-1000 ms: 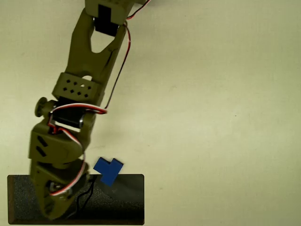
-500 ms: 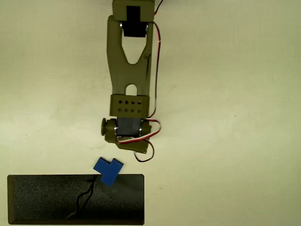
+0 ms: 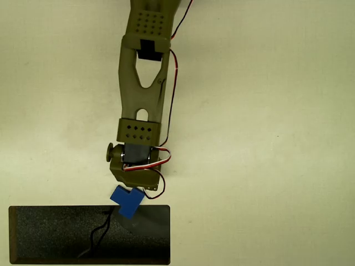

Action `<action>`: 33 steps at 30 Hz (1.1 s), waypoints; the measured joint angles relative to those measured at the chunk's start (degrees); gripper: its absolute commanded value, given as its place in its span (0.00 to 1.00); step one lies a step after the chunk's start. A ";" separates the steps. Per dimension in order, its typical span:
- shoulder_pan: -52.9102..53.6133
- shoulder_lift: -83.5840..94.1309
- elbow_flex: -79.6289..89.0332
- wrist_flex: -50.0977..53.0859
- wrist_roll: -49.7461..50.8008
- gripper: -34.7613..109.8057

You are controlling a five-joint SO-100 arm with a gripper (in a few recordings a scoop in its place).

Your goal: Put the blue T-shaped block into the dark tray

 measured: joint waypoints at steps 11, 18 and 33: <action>0.97 -16.35 0.18 -61.26 4.92 0.24; 0.79 -17.58 0.97 -72.95 4.48 0.24; -4.57 -30.94 -5.71 -86.40 -0.44 0.24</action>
